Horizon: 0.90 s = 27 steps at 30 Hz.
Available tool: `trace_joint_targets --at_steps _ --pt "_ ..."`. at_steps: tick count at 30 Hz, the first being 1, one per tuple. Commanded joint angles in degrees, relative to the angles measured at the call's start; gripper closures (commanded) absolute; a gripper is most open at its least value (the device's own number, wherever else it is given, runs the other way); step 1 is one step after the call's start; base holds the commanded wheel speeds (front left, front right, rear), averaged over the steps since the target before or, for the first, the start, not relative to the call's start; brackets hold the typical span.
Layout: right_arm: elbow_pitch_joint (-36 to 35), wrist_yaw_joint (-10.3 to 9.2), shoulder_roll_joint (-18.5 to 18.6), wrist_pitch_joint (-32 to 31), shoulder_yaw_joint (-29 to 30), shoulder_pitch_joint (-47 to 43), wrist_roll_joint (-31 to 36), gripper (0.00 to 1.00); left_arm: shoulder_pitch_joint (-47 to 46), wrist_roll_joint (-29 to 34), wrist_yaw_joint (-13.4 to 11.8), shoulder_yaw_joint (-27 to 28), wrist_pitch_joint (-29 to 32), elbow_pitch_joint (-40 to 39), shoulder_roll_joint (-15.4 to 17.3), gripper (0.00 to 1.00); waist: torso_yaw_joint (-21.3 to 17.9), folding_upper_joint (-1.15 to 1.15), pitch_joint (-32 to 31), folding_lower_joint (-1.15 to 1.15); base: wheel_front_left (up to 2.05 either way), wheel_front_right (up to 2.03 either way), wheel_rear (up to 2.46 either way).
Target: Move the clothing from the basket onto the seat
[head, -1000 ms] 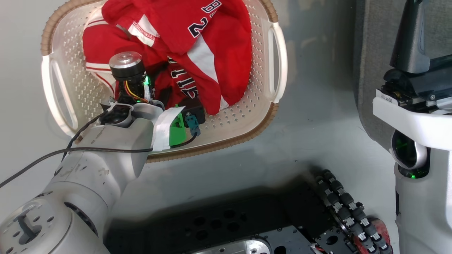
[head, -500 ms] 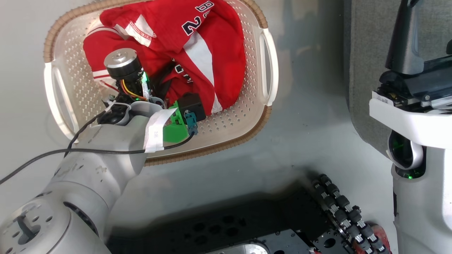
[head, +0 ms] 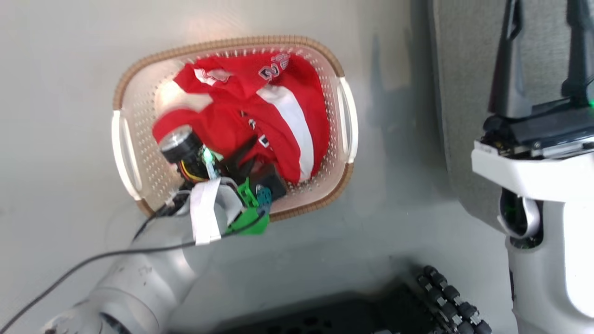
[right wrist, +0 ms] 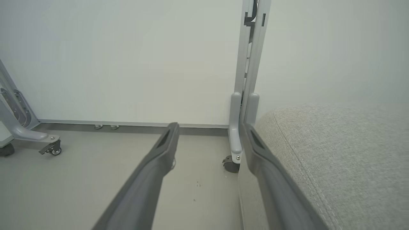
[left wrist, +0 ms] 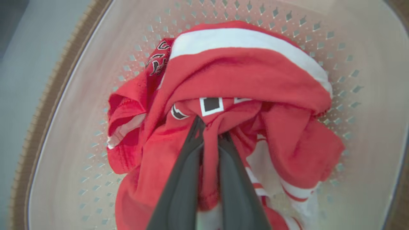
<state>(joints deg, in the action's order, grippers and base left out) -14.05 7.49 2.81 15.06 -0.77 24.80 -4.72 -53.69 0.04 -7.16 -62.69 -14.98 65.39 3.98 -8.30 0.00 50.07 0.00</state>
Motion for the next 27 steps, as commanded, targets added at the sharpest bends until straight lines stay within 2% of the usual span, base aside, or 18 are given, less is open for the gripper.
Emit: trace_joint_targets --at_steps 1,6,17,27 --pt "0.5 0.0 0.1 0.2 -0.3 -1.4 0.0 0.0 1.8 -0.7 -0.4 0.4 -0.3 -1.2 0.5 1.0 1.8 0.0 -8.3 0.0 0.0 0.0 0.0" --pt "2.6 0.0 0.2 0.2 -0.6 -4.6 -1.4 0.0 7.4 -3.9 -1.6 2.3 -0.3 -6.1 2.1 1.0 2.5 0.0 -16.2 0.0 0.0 0.0 0.0" --pt "6.4 0.0 0.2 0.2 -2.4 -11.8 -1.3 0.0 16.4 -10.8 -2.2 7.5 -0.3 -15.5 4.3 1.0 3.4 0.0 -31.0 0.0 0.0 0.0 0.0" --pt "8.3 0.0 0.2 0.2 -2.8 -16.8 0.0 0.0 23.7 -12.5 -6.0 11.3 -0.3 -29.1 7.1 1.0 4.1 0.0 -40.3 0.0 0.0 0.0 0.0"
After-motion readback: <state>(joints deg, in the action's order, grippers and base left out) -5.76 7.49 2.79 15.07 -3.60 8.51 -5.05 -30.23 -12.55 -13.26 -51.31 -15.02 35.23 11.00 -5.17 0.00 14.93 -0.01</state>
